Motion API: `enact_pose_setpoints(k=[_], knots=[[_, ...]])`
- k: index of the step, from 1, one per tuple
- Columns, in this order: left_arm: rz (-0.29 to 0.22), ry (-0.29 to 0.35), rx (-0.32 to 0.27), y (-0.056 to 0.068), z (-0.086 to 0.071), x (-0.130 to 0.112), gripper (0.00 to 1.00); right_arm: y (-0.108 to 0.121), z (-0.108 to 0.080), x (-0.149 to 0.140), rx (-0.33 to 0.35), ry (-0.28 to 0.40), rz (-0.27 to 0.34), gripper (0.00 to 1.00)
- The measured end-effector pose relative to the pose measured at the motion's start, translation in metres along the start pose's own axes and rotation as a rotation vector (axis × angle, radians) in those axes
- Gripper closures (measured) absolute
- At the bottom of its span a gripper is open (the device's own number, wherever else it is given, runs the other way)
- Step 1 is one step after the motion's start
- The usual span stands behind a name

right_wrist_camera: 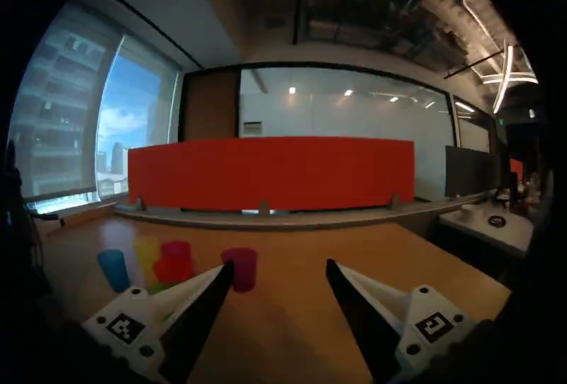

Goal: Pour water

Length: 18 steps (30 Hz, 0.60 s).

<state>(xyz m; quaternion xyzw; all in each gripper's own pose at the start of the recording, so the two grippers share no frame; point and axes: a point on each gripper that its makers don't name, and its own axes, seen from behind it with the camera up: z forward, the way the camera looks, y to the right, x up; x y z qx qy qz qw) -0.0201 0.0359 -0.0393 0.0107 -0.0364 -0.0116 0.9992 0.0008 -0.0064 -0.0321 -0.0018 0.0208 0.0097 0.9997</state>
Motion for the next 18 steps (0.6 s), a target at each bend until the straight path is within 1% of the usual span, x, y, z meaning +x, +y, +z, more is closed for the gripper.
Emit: enact_pose_setpoints(k=[6,9,12,15,18], knots=[[0.009,0.039,0.029,-0.003,0.004,0.005,0.11,-0.014,0.003,0.018,0.041,0.041,0.003,0.00],[0.007,0.052,0.034,-0.002,0.006,0.008,0.11,-0.014,0.005,0.025,0.035,0.050,0.024,0.00],[0.004,0.072,0.026,-0.002,0.008,0.011,0.11,-0.012,0.006,0.033,0.031,0.065,0.041,0.00],[0.006,0.083,0.026,-0.006,0.009,0.009,0.11,-0.008,0.005,0.038,0.019,0.073,0.042,0.00],[0.006,0.078,0.031,-0.011,0.011,0.005,0.11,-0.003,0.003,0.042,-0.004,0.076,0.022,0.00]])
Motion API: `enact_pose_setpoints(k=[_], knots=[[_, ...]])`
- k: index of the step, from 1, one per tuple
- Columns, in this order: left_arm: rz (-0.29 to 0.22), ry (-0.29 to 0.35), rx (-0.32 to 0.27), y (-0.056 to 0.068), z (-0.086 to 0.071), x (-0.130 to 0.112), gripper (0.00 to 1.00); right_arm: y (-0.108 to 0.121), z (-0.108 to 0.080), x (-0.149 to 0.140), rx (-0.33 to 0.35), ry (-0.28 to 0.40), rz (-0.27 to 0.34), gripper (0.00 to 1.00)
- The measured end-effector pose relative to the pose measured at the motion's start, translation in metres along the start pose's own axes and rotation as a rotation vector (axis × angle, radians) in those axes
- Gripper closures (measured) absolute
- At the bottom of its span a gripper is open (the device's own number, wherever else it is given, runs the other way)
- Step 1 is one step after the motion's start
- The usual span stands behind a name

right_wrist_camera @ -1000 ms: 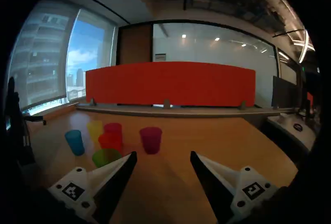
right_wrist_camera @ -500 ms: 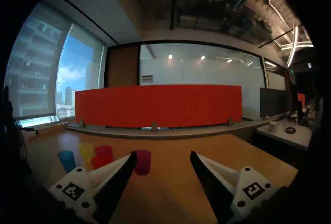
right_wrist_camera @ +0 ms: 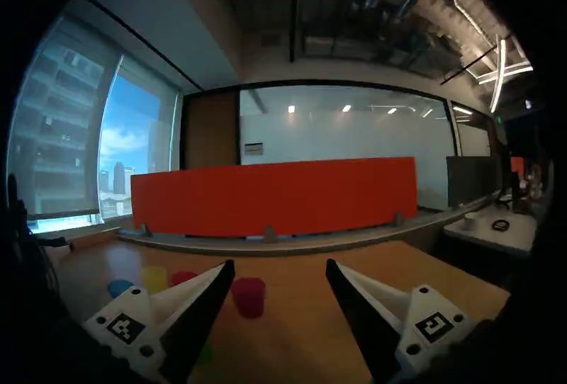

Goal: Pour water

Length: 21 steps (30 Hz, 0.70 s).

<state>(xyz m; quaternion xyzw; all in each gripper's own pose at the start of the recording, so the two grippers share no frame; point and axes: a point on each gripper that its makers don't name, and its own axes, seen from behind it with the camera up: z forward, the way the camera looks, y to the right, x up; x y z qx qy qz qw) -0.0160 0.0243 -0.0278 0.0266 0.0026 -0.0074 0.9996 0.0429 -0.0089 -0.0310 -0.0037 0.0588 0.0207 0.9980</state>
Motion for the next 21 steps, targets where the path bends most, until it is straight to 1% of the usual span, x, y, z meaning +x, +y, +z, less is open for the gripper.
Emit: enact_pose_setpoints(k=[3,6,9,15,21], knots=[[-0.003,0.008,-0.003,-0.004,0.001,-0.002,0.11,0.005,-0.002,0.003,-0.032,0.009,-0.026,0.00],[-0.004,0.011,-0.017,-0.005,0.002,-0.007,0.11,0.006,-0.003,0.003,-0.054,0.008,-0.044,0.00],[-0.002,0.012,-0.017,-0.011,0.004,-0.011,0.11,0.003,-0.003,0.000,-0.061,-0.004,-0.049,0.00],[-0.006,0.029,-0.016,-0.019,0.005,-0.015,0.11,-0.006,-0.001,0.002,-0.058,-0.005,-0.032,0.00],[-0.009,0.029,-0.018,-0.022,0.006,-0.019,0.11,-0.015,0.003,0.003,-0.051,-0.009,-0.022,0.00]])
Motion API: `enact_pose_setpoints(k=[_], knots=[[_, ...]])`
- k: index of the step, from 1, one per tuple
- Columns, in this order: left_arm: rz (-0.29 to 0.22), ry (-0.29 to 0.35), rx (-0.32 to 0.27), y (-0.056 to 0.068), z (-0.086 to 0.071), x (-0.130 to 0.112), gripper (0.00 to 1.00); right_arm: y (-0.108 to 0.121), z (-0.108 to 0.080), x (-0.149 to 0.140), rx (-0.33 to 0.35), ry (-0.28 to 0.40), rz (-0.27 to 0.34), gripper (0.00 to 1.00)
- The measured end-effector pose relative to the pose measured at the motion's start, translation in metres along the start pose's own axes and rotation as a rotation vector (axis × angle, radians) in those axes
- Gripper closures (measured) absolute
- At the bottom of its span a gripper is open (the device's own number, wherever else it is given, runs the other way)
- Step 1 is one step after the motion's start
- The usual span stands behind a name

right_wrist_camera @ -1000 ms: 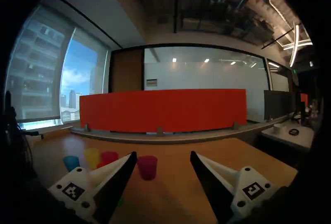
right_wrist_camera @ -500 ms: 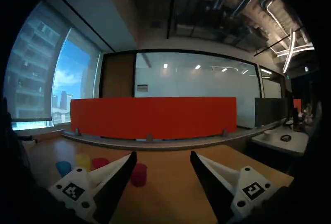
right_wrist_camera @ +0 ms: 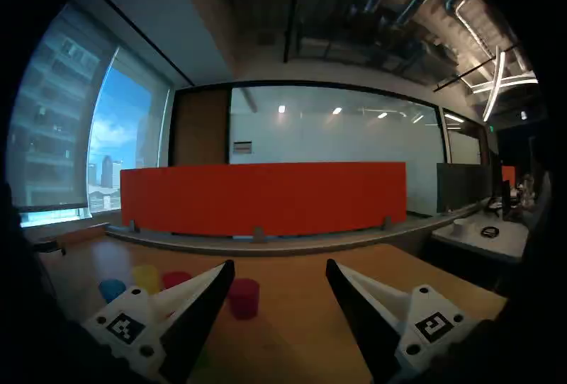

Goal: Pour water

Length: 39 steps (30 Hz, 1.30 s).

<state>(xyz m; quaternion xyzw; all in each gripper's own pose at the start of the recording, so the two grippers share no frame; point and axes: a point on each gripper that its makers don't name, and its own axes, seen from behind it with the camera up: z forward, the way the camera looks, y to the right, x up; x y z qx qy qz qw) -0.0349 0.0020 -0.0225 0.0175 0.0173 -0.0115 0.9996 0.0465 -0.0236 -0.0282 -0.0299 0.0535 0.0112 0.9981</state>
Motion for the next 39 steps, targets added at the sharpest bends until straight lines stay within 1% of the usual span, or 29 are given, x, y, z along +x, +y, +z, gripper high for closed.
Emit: enact_pose_setpoints(k=[6,12,21,27,33,39], knots=[[0.003,-0.001,0.004,-0.001,0.002,-0.003,0.11,-0.004,0.002,0.002,0.003,0.001,-0.012,0.00],[0.016,-0.009,-0.002,0.003,0.001,-0.007,0.11,-0.005,0.004,0.003,0.005,0.000,-0.013,0.00],[0.017,-0.024,0.002,0.003,0.001,-0.012,0.11,-0.003,0.002,0.000,0.007,-0.007,-0.023,0.00],[0.019,-0.043,0.005,0.002,0.002,-0.016,0.11,0.000,-0.001,0.003,0.005,0.003,-0.020,0.00],[0.021,-0.045,0.002,0.003,0.003,-0.017,0.11,0.001,-0.003,0.003,0.008,0.009,-0.019,0.00],[0.021,-0.045,0.002,0.002,0.003,-0.017,0.11,0.002,-0.006,0.006,0.010,0.029,-0.026,0.00]])
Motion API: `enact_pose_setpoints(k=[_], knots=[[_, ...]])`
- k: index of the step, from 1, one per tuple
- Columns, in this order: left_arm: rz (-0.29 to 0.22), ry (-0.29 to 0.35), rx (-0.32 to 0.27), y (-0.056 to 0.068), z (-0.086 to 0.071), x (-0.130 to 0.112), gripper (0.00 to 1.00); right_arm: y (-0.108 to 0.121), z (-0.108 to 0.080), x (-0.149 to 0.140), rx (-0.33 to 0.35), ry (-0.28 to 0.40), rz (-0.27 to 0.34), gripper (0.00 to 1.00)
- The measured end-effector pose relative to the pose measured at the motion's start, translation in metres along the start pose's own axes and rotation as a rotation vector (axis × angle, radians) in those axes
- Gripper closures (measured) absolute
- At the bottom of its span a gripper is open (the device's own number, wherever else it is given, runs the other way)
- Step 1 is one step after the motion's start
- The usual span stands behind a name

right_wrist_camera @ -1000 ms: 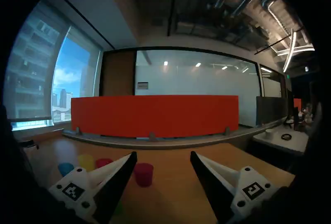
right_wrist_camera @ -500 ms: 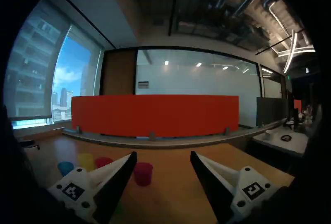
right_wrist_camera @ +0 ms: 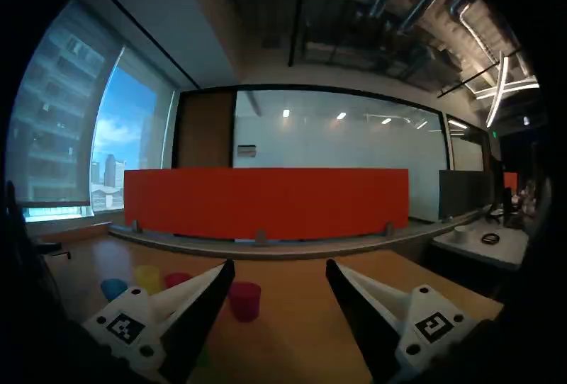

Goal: Pour water

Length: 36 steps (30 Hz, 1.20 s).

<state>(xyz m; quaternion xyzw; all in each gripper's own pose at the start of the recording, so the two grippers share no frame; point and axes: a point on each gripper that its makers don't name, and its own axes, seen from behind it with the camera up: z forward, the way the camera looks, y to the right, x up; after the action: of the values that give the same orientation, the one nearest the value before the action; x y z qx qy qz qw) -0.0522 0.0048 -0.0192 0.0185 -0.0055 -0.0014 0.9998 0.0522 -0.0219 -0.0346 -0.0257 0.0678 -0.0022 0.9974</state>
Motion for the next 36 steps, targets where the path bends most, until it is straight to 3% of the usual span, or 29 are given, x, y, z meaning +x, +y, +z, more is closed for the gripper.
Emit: enact_pose_setpoints(k=[12,21,36], knots=[[0.001,0.000,0.001,0.000,0.000,0.000,0.11,0.002,0.000,-0.006,-0.026,0.056,-0.071,0.00],[0.001,0.000,0.001,-0.001,0.000,0.000,0.11,-0.002,0.009,-0.033,0.028,0.039,-0.029,0.00],[0.001,0.000,0.000,0.000,0.000,0.000,0.11,0.015,0.022,-0.078,0.003,-0.020,-0.002,0.00]])
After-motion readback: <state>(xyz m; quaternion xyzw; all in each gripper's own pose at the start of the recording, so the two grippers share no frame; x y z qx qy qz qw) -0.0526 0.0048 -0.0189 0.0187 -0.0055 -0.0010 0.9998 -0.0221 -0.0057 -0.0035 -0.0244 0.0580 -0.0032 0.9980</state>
